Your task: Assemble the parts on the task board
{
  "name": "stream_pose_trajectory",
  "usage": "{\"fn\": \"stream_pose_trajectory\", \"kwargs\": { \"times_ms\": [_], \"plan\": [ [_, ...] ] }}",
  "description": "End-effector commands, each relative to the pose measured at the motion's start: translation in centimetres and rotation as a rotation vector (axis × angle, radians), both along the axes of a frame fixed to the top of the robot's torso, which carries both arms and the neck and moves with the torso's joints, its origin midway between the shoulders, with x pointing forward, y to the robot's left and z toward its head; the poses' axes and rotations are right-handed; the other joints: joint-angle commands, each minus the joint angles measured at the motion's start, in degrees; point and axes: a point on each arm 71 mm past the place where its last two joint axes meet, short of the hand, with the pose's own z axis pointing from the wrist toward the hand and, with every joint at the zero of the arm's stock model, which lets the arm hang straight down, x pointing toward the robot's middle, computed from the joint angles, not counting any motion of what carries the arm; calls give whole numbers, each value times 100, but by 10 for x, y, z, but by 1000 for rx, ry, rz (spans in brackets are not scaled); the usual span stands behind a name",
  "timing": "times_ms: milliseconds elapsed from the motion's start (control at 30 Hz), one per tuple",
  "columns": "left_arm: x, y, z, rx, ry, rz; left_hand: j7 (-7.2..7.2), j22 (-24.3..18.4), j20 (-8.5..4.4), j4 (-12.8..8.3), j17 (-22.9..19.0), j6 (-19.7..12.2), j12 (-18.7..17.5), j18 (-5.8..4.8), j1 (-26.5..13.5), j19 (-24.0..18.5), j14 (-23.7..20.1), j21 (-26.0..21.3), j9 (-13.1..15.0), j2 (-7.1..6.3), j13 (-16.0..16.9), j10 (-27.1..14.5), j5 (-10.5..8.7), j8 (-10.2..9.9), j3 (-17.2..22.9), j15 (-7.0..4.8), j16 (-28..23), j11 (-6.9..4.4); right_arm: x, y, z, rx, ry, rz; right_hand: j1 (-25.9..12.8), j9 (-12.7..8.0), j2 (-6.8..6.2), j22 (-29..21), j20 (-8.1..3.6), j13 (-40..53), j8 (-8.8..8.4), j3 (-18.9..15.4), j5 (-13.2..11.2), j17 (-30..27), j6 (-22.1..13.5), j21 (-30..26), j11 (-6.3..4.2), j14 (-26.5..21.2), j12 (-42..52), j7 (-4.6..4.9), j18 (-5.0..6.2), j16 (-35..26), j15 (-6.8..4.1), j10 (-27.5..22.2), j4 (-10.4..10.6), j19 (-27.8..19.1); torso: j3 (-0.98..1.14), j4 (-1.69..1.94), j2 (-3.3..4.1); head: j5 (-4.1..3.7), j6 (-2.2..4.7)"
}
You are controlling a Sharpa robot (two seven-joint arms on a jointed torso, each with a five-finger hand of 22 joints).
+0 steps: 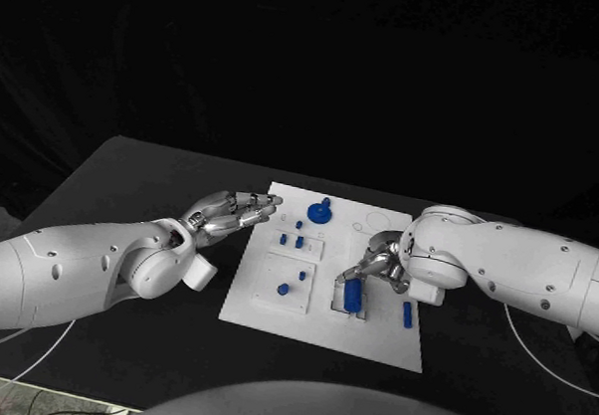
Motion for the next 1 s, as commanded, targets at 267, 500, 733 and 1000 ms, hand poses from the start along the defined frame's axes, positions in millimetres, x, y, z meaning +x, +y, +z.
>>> {"fn": "stream_pose_trajectory", "kwargs": {
  "times_ms": [267, 500, 733, 1000],
  "plan": [
    [-1, -3, 1, -17, 5, -21, -18, -5, 5, -35, 10, 14, -3, 68, 54, 10, 31, 2, 5, 0, 3, -5, 37, 25, 9, 31, 42, 25, -1, 9, -5, -5, 22, 39, -154, 117, 61, 762, 20, 1505, -40, 111, -554, 1508, -52, -61, 13, 597, 22, 32, 66, 20, 27, 607, -97, -13, 1, -3, -2, 18, -1],
    [-2, -3, 1, -18, 6, -24, -18, -4, 5, -36, 10, 9, -3, 68, 60, 10, 30, 2, 4, -2, 3, -5, 39, 25, 10, 32, 41, 25, -2, 9, -10, -16, 23, 45, -174, 139, 72, 763, 29, 1505, -97, 85, -758, 1508, -79, -75, 26, 597, 22, 49, 67, 20, 36, 607, -99, -1, 1, -5, 0, 30, -1],
    [-2, -3, 0, -18, 9, -26, -18, -1, 6, -37, 11, 9, -3, 68, 75, 13, 35, 4, 4, -6, 3, -7, 43, 29, 13, 36, 46, 25, -2, 8, -12, -22, 10, 35, -229, 171, 100, 767, 31, 1505, -148, 28, -1019, 1508, -65, -67, 30, 597, 22, 55, 64, 20, 35, 607, -64, 43, 3, -5, -1, 27, -1],
    [-2, -4, 0, -18, 12, -30, -18, 1, 6, -37, 13, 8, -3, 68, 89, 16, 40, 6, 4, -10, 3, -8, 47, 33, 17, 48, 51, 24, 0, 5, -12, -22, -7, 14, -296, 191, 126, 770, 26, 1505, -176, -20, -1129, 1508, -52, -60, 27, 597, 22, 54, 62, 20, 30, 607, -7, 72, 1, -5, -1, 34, -1]
  ]
}}
